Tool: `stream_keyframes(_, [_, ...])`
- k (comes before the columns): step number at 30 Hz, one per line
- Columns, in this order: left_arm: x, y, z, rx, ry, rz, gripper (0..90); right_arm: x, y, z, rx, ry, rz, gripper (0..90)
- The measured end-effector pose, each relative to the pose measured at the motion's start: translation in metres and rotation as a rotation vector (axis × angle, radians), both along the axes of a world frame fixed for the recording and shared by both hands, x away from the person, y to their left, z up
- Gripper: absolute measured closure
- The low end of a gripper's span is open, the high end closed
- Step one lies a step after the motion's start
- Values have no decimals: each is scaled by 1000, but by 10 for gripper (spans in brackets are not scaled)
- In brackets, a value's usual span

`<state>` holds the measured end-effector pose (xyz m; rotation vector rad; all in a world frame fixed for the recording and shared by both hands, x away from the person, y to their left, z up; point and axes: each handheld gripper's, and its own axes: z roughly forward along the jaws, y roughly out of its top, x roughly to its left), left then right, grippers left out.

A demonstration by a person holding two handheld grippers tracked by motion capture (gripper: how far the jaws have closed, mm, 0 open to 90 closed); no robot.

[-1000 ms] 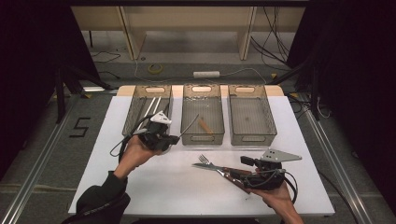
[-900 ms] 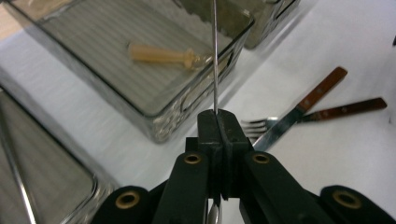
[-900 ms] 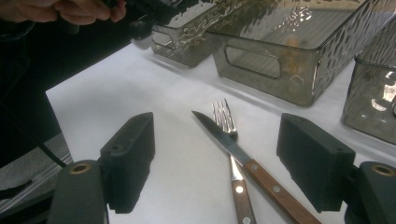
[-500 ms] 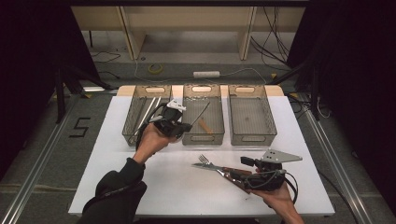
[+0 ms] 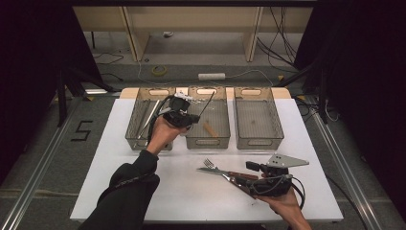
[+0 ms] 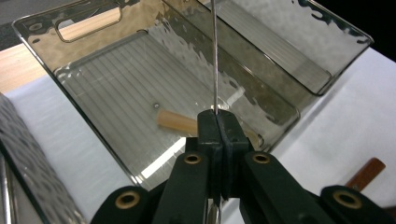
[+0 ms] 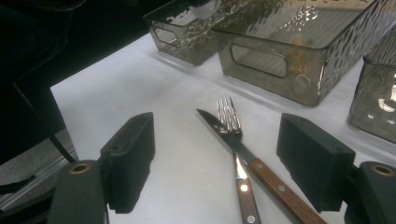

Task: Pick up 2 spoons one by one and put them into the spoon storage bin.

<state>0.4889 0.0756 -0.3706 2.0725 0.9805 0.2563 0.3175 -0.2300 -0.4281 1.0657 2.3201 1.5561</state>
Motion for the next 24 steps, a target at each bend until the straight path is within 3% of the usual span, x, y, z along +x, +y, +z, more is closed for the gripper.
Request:
stream_keyframes(13, [16,-13,-1,-31,5,41,888,0,0,0,3,0,2,290])
stream_keyframes(24, [27,-17,-15,-56,35,89,887,-1,1,0,1,1,8,290])
